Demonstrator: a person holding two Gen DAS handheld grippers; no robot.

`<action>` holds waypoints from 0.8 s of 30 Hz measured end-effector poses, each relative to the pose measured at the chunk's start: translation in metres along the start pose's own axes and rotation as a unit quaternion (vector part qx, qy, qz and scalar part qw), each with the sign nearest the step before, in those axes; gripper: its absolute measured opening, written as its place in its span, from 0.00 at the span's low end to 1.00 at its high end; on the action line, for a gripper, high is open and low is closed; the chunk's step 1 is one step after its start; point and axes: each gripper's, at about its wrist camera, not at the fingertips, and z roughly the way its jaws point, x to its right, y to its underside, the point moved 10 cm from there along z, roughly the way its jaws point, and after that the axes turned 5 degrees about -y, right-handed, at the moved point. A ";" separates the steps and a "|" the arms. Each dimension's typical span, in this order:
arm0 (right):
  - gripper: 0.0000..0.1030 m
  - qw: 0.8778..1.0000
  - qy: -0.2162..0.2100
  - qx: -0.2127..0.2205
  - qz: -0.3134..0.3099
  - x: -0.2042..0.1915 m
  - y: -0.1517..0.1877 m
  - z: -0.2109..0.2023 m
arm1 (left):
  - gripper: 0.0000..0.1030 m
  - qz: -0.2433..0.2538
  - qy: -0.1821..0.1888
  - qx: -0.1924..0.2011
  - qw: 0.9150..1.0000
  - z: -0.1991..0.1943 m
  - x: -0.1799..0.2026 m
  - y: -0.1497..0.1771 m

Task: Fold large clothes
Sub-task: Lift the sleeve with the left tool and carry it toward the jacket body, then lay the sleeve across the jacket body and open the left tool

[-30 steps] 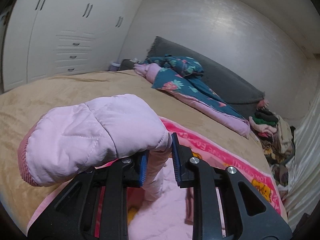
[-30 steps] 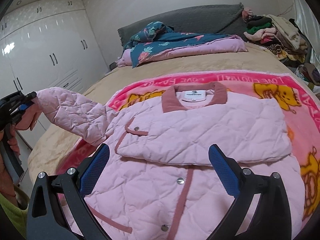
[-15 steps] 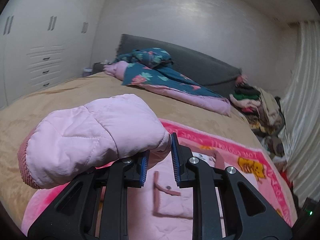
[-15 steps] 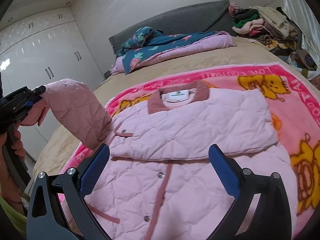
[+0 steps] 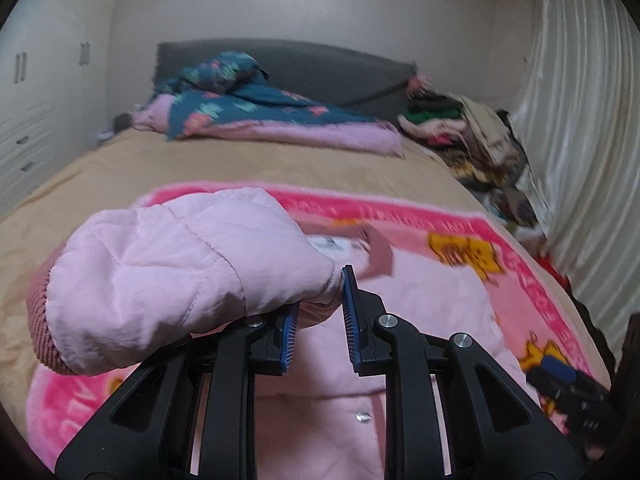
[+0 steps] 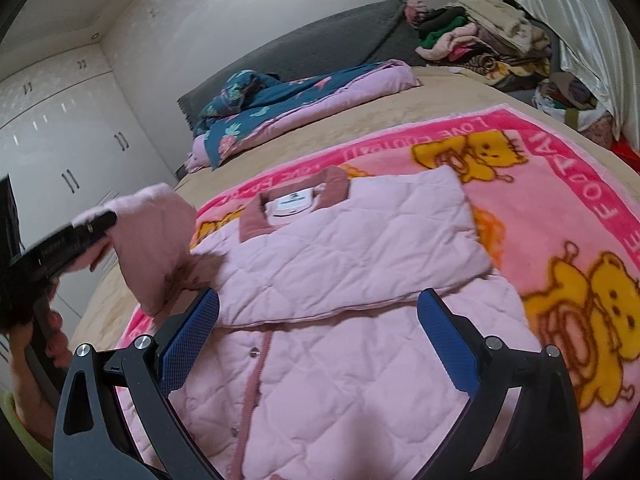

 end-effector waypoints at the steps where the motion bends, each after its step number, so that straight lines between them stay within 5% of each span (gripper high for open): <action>1: 0.96 1.000 0.003 0.000 0.004 0.005 0.000 0.000 | 0.13 0.006 0.003 -0.007 1.000 0.005 0.004 0.006; 7: 0.96 1.000 0.018 0.001 0.018 0.025 0.002 -0.001 | 0.13 0.021 0.024 -0.044 0.999 0.027 0.028 0.047; 13: 0.96 0.999 0.031 0.004 0.029 0.041 0.003 -0.004 | 0.13 0.095 0.026 -0.053 0.994 0.040 0.057 0.073; 19: 0.96 0.998 0.040 0.006 0.045 0.056 0.002 -0.005 | 0.13 0.219 0.010 -0.050 0.974 0.050 0.087 0.086; 24: 0.96 0.998 0.043 0.007 0.045 0.060 0.000 -0.005 | 0.13 0.248 0.014 -0.060 0.967 0.060 0.099 0.092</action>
